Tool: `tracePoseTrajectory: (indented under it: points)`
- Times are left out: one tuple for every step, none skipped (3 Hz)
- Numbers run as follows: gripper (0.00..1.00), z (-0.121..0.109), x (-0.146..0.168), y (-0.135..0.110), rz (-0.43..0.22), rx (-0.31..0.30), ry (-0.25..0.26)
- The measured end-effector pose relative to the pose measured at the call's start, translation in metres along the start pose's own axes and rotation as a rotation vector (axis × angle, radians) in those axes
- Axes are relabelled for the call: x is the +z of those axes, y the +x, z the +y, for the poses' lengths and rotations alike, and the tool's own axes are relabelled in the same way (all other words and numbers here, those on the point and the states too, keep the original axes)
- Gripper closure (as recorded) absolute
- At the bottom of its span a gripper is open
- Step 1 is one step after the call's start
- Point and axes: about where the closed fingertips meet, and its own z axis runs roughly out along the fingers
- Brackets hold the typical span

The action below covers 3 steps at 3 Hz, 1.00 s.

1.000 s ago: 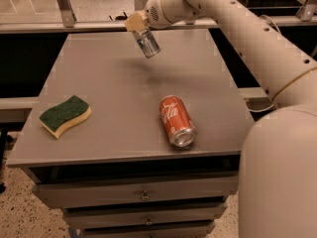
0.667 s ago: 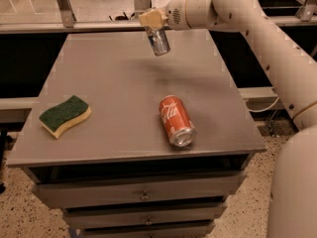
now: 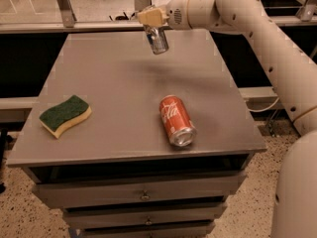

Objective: Pick redbull can

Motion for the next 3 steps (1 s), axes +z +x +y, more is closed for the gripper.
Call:
tracePoseTrajectory:
  points:
    - [1.00, -0.002, -0.009, -0.009, -0.076, -0.026, 0.002]
    - [1.00, -0.002, -0.032, -0.021, -0.190, -0.077, 0.017]
    - [1.00, -0.001, -0.045, -0.021, -0.274, -0.126, 0.002]
